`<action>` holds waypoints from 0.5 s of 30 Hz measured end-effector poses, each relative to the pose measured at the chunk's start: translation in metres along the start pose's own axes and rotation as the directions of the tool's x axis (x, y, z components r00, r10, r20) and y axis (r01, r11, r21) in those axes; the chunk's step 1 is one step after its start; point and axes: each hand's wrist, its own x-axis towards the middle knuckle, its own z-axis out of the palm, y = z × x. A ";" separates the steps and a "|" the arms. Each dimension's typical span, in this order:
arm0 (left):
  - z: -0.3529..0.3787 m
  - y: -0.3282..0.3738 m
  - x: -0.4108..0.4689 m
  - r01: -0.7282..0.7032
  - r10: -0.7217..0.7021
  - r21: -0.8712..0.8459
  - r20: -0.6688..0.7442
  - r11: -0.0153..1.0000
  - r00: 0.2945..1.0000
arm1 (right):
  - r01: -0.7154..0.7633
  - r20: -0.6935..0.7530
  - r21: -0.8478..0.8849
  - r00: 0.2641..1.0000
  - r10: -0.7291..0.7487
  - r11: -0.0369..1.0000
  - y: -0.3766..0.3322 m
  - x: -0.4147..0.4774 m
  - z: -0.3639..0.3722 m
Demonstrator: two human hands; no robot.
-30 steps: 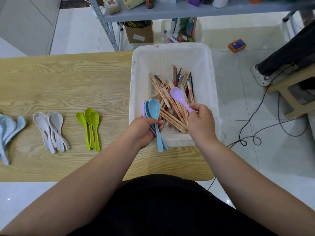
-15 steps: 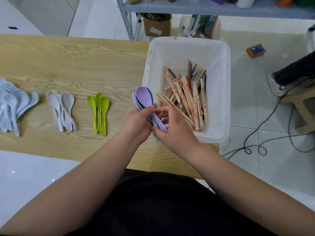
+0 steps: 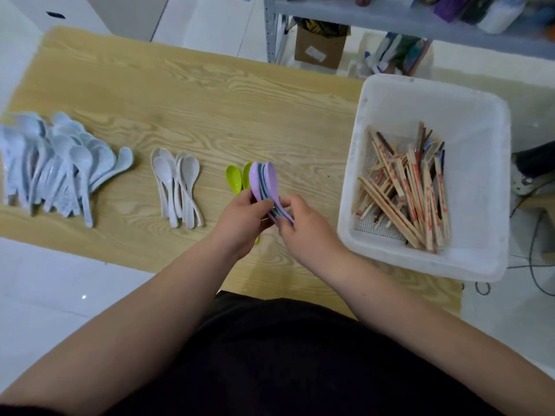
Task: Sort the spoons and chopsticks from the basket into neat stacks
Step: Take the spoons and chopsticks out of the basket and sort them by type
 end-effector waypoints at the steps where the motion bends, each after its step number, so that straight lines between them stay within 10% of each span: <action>1: -0.015 0.002 0.007 0.006 -0.006 0.052 -0.007 0.999 1.000 | -0.028 -0.018 0.010 0.999 0.028 1.000 -0.002 0.007 0.012; 7: -0.084 0.008 0.059 0.104 -0.053 0.354 -0.149 0.930 0.987 | -0.249 -0.188 0.044 0.949 0.253 0.967 0.009 0.042 0.066; 15: -0.107 0.007 0.085 -0.004 0.077 0.846 -0.043 0.533 0.996 | -0.367 -0.209 -0.084 0.916 0.343 0.927 0.018 0.073 0.095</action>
